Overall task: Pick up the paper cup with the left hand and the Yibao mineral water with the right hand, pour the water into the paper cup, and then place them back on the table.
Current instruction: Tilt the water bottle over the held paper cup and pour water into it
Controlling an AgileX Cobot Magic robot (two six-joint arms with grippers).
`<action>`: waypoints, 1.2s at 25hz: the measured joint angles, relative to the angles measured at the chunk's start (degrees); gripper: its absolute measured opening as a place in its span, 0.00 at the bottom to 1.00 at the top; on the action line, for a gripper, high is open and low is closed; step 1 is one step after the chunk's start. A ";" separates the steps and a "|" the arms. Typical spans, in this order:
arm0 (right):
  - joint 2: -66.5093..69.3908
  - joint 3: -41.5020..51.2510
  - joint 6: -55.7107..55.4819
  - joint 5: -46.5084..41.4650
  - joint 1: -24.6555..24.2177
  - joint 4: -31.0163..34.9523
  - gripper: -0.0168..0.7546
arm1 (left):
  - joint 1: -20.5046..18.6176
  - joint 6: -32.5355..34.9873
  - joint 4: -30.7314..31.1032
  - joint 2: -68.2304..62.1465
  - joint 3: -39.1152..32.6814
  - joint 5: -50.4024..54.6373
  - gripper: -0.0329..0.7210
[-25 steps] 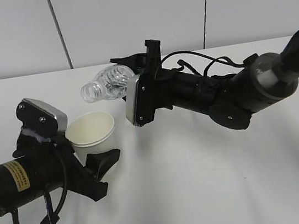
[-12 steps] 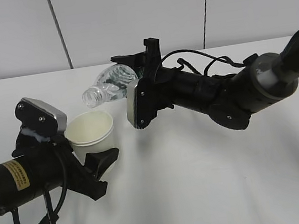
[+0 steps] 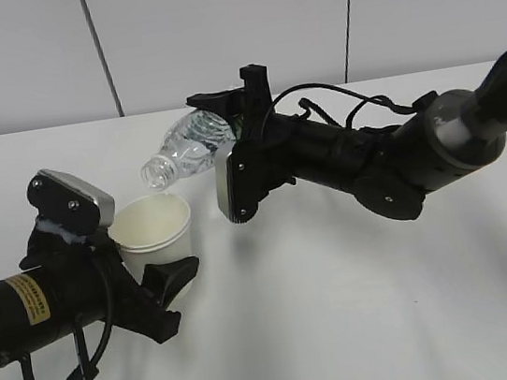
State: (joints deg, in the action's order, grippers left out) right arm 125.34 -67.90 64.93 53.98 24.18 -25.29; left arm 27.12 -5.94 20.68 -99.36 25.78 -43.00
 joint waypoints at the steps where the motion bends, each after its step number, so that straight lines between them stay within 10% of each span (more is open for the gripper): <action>1: 0.00 0.00 0.50 0.00 0.00 0.00 0.61 | 0.00 0.00 0.00 0.00 0.00 -0.03 0.63; 30: 0.00 0.00 4.95 0.39 0.00 0.20 0.61 | 0.00 0.00 0.00 0.00 0.00 0.15 0.63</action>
State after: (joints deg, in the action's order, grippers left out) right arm 125.34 -67.90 69.88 54.37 24.18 -25.09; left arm 27.12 -5.94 20.68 -99.36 25.78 -42.85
